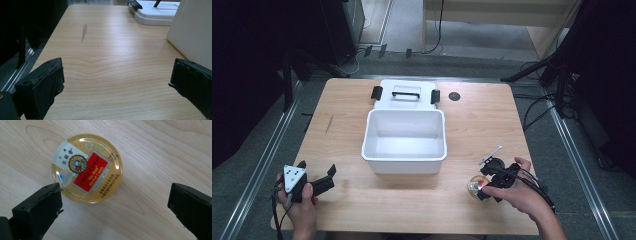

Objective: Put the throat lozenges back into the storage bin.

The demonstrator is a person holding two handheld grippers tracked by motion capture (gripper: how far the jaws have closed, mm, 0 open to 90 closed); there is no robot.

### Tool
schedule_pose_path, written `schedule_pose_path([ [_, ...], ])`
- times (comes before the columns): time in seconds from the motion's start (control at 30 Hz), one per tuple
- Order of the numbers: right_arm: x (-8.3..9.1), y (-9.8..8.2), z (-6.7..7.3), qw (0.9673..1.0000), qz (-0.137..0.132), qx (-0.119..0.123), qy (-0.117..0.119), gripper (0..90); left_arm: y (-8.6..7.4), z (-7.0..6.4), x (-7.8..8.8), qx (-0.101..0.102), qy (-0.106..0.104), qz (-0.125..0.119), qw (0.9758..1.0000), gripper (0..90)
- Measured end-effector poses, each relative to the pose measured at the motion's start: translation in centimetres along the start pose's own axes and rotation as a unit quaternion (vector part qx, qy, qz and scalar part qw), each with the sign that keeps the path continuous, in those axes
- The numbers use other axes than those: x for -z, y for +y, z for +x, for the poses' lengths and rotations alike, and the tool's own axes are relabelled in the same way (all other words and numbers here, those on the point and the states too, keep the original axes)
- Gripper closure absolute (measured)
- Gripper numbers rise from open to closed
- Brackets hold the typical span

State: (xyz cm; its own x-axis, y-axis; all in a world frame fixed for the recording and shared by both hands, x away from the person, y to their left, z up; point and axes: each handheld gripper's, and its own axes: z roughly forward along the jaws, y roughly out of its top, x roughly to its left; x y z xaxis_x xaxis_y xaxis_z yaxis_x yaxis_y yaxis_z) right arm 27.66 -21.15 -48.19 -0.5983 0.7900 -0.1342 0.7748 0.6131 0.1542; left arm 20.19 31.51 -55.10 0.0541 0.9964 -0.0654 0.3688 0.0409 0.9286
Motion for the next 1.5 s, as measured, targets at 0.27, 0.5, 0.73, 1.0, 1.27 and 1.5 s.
schedule_pose_path([
  [0.27, -1.3, 1.6, 1.2, 0.9995, 0.029, -0.002, 0.007, 0.9, 0.0, 0.1, -0.1, 0.001, -0.001, 0.003, 1.0000, 0.0],
  [0.5, -2.5, 2.4, 2.0, 0.9988, 0.048, -0.006, 0.007, 6.6, 0.0, 0.1, -0.1, 0.003, -0.001, 0.003, 1.0000, 0.0],
  [0.73, -2.8, 2.5, 2.1, 0.9983, 0.056, -0.003, 0.012, 20.4, 0.1, 0.2, -0.1, 0.004, -0.002, 0.006, 1.0000, 0.0],
  [1.0, -0.8, 3.2, 1.3, 0.9994, 0.030, -0.006, 0.016, 20.5, 0.0, 0.1, -0.1, 0.003, -0.003, 0.005, 1.0000, 0.0],
  [1.27, 1.9, 4.9, 0.6, 0.9996, 0.007, -0.002, 0.029, 20.5, 0.1, 0.1, -0.1, 0.004, -0.004, 0.007, 1.0000, 0.0],
  [1.5, 3.9, 6.5, 0.5, 0.9993, -0.005, 0.012, 0.036, 20.6, 0.1, 0.2, -0.2, 0.004, -0.007, 0.007, 0.9999, 0.0],
])
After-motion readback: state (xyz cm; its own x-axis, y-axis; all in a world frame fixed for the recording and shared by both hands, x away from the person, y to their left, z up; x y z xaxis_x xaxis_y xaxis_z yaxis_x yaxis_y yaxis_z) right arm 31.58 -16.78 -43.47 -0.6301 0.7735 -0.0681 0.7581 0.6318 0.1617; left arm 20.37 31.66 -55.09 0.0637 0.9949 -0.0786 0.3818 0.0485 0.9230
